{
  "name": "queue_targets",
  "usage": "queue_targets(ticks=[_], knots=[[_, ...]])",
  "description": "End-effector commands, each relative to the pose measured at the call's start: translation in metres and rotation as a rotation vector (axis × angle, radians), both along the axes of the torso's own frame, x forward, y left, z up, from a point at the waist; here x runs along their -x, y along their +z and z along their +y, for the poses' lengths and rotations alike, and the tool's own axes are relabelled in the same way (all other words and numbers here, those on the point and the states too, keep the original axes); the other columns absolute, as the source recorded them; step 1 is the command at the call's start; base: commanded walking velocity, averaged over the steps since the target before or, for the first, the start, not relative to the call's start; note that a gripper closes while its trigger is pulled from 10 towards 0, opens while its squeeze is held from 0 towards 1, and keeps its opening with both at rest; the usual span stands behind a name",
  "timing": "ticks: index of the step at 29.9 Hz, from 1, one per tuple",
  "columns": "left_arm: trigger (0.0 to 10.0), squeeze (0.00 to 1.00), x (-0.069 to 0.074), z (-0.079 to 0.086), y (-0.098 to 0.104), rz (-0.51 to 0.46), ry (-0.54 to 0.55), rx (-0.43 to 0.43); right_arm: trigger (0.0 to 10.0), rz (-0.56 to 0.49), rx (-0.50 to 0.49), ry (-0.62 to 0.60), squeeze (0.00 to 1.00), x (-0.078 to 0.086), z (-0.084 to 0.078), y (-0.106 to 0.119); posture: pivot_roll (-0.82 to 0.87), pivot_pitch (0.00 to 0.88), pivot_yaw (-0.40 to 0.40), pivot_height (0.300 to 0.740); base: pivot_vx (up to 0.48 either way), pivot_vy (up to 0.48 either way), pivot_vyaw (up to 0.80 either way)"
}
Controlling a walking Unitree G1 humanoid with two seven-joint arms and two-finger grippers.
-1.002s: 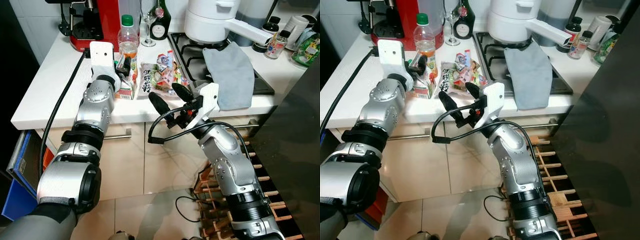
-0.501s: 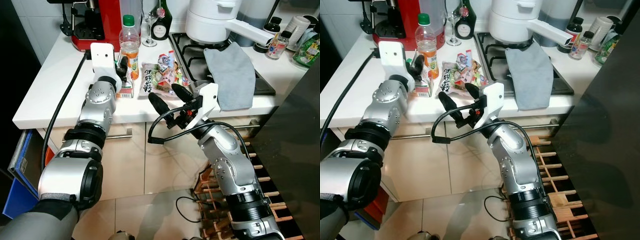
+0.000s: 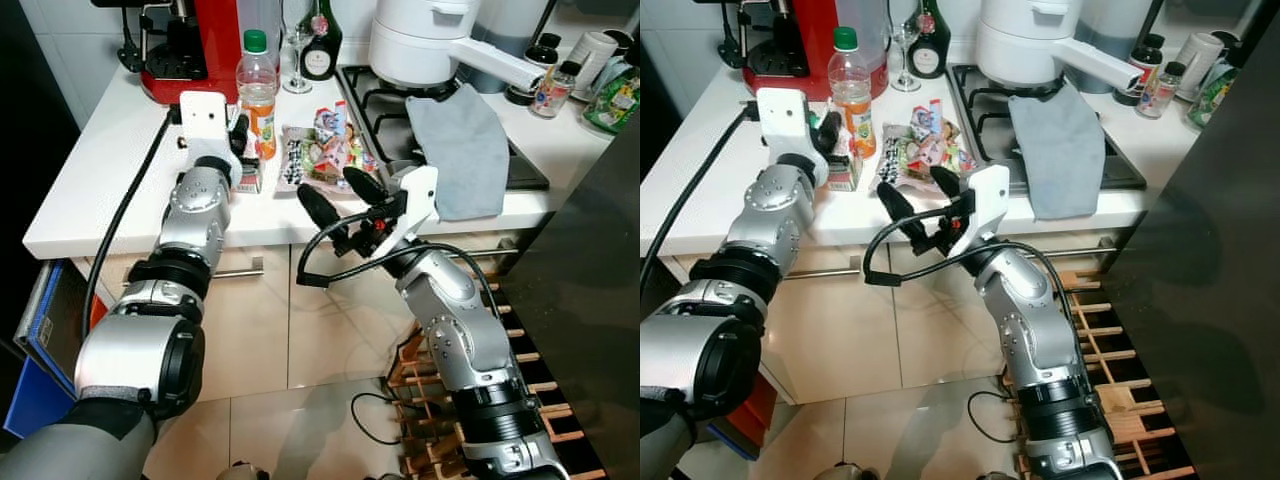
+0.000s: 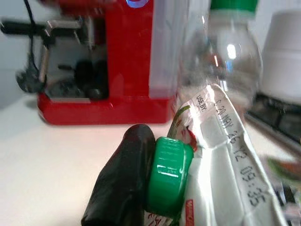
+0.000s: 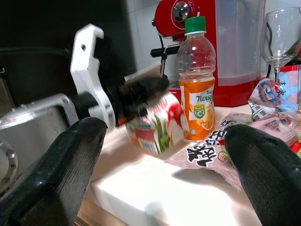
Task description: Restocking fridge
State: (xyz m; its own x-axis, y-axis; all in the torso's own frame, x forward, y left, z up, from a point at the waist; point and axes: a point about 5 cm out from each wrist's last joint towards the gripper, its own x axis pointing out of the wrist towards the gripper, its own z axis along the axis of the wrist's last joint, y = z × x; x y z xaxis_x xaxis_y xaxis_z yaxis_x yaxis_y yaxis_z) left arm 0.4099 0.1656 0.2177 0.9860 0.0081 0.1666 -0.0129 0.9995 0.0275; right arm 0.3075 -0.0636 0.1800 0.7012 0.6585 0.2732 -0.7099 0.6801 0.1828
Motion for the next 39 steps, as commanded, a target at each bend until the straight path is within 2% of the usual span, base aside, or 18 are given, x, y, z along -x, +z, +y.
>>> queue_targets(ticks=[1, 4, 6, 8, 9, 10, 11, 12, 13, 15, 16, 18, 21, 22, 26, 29, 39], knots=[[0.0, 0.0, -0.002, 0.0, 0.023, -0.082, -0.007, 0.006, 10.0, -0.005, -0.002, -0.01, 0.0, -0.003, -0.002, 0.004, -0.07, 0.0, -0.015, 0.74, 0.0, 0.0, 0.0], [0.0, 0.0, -0.001, 0.001, 0.035, -0.128, -0.007, 0.011, 10.0, -0.004, 0.002, -0.013, 0.0, -0.004, -0.002, 0.004, -0.07, 0.0, -0.014, 0.74, 0.0, 0.0, 0.0], [0.0, 0.0, 0.002, 0.006, 0.049, -0.19, 0.005, 0.017, 10.0, -0.003, 0.003, -0.018, 0.0, -0.004, -0.003, 0.004, -0.07, 0.0, -0.013, 0.74, 0.0, 0.0, 0.0], [0.0, 0.0, 0.009, 0.011, 0.068, -0.282, 0.008, 0.011, 10.0, -0.003, 0.006, -0.028, 0.0, -0.004, -0.005, 0.003, -0.07, 0.0, -0.014, 0.74, 0.0, 0.0, 0.0], [0.0, 0.0, 0.017, 0.012, 0.082, -0.366, 0.007, -0.012, 10.0, -0.008, 0.007, -0.051, 0.0, -0.005, -0.008, 0.003, -0.07, 0.0, -0.014, 0.74, 0.0, 0.0, 0.0], [0.0, 0.0, 0.022, 0.013, 0.087, -0.398, 0.008, -0.024, 10.0, -0.011, 0.006, -0.064, 0.0, -0.006, -0.009, 0.004, -0.06, 0.0, -0.019, 0.74, 0.0, 0.0, 0.0], [1.6, 0.0, 0.03, 0.012, 0.091, -0.442, 0.025, -0.091, 10.0, -0.018, 0.029, -0.208, 0.0, -0.014, -0.022, 0.005, -0.05, 0.0, -0.026, 0.74, 0.0, 0.0, 0.0], [1.6, 0.0, 0.036, 0.011, 0.094, -0.471, 0.037, -0.138, 10.0, -0.024, 0.043, -0.312, 0.0, -0.02, -0.031, 0.007, -0.05, 0.0, -0.026, 0.74, 0.0, 0.0, 0.0], [10.0, 0.0, 0.039, 0.011, 0.093, -0.475, 0.066, -0.209, 10.0, -0.035, 0.032, -0.389, 0.0, -0.024, -0.04, 0.01, -0.04, 0.0, -0.035, 0.74, 0.0, 0.0, 0.0], [10.0, 0.0, 0.041, 0.008, 0.082, -0.44, 0.096, -0.312, 10.0, -0.053, 0.021, -0.494, 0.0, -0.028, -0.055, 0.016, -0.03, 0.0, -0.044, 0.74, 0.0, 0.0, 0.0], [10.0, 0.0, 0.044, 0.005, 0.066, -0.405, 0.066, -0.312, 10.0, -0.074, 0.018, -0.561, 0.0, -0.03, -0.066, 0.021, -0.02, 0.0, -0.049, 0.74, 0.0, 0.0, 0.0], [10.0, 0.0, 0.045, 0.004, 0.063, -0.399, 0.056, -0.301, 10.0, -0.08, 0.017, -0.573, 0.0, -0.03, -0.068, 0.022, -0.02, 0.0, -0.049, 0.74, 0.0, 0.0, 0.0], [10.0, 0.0, 0.054, -0.008, 0.047, -0.391, 0.003, -0.25, 10.0, -0.087, 0.074, -0.656, 0.0, -0.034, -0.076, 0.018, -0.02, 0.0, -0.047, 0.74, 0.0, 0.0, 0.0], [10.0, 0.0, 0.057, -0.012, 0.039, -0.362, -0.004, -0.243, 10.0, -0.075, 0.089, -0.674, 0.0, -0.037, -0.077, 0.013, -0.02, 0.0, -0.048, 0.74, 0.0, 0.0, 0.0], [10.0, 0.0, 0.063, -0.021, 0.028, -0.326, -0.011, -0.243, 10.0, -0.063, 0.092, -0.675, 0.0, -0.04, -0.074, 0.007, -0.02, 0.0, -0.053, 0.74, -0.15, 0.0, 0.0], [10.0, 0.0, 0.064, -0.028, 0.028, -0.329, -0.016, -0.234, 10.0, -0.058, 0.093, -0.662, 0.0, -0.04, -0.072, 0.004, -0.01, 0.0, -0.051, 0.74, -0.399, 0.0, 0.0], [10.0, 0.0, 0.068, -0.034, 0.025, -0.304, -0.018, -0.225, 10.0, -0.015, 0.094, -0.646, 0.0, -0.041, -0.065, -0.012, -0.01, 0.0, -0.03, 0.74, -0.393, 0.0, 0.0]])
